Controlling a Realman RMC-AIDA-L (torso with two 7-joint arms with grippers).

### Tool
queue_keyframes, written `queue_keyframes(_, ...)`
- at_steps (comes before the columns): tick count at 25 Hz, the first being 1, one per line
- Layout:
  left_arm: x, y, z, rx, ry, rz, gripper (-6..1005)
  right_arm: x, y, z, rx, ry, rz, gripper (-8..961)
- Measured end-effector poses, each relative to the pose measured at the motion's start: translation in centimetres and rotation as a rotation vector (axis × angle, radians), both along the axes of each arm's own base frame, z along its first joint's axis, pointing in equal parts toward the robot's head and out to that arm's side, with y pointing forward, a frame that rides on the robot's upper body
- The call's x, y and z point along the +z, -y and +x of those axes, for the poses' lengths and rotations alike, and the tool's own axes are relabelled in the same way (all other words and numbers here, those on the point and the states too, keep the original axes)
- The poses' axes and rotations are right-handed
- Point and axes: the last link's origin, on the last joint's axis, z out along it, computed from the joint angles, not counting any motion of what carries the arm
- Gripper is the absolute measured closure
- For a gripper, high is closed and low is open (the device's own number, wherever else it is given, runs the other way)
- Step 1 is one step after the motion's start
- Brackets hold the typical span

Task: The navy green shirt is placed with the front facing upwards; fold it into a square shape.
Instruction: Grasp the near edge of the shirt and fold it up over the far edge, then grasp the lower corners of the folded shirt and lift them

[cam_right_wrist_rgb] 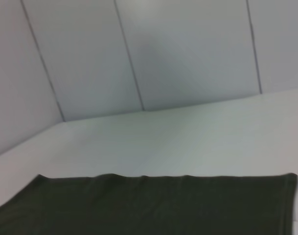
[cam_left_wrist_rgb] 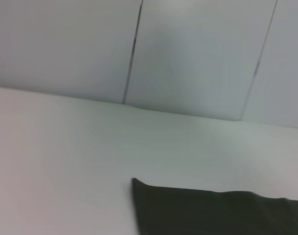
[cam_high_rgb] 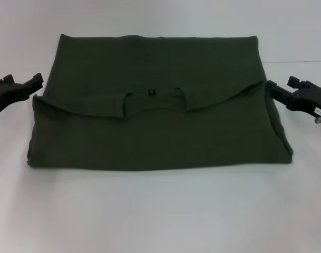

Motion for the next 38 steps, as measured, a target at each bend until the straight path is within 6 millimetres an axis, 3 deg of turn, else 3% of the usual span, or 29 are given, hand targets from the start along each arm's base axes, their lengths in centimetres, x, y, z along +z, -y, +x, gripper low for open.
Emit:
queue_keyframes(2, 0.4, 0.4, 0.0, -0.011, 0.033, -0.031, 151, 0.1, 0.6, 0.1, 0.016, -0.007, -0.003, 206)
queue_keyframes(11, 3.4, 4.7, -0.5, -0.101, 0.157, -0.204, 151, -0.4, 3.2, 0.5, 0.086, -0.035, -0.06, 207)
queue_keyframes(19, 3.0, 8.0, -2.1, -0.067, 0.073, -0.413, 150, -0.6, 4.2, 0.6, 0.107, -0.045, -0.08, 208)
queue_keyframes(38, 0.6, 8.1, -2.4, -0.005, 0.045, -0.523, 166, -1.0, 4.4, 0.3, 0.122, -0.062, -0.095, 212)
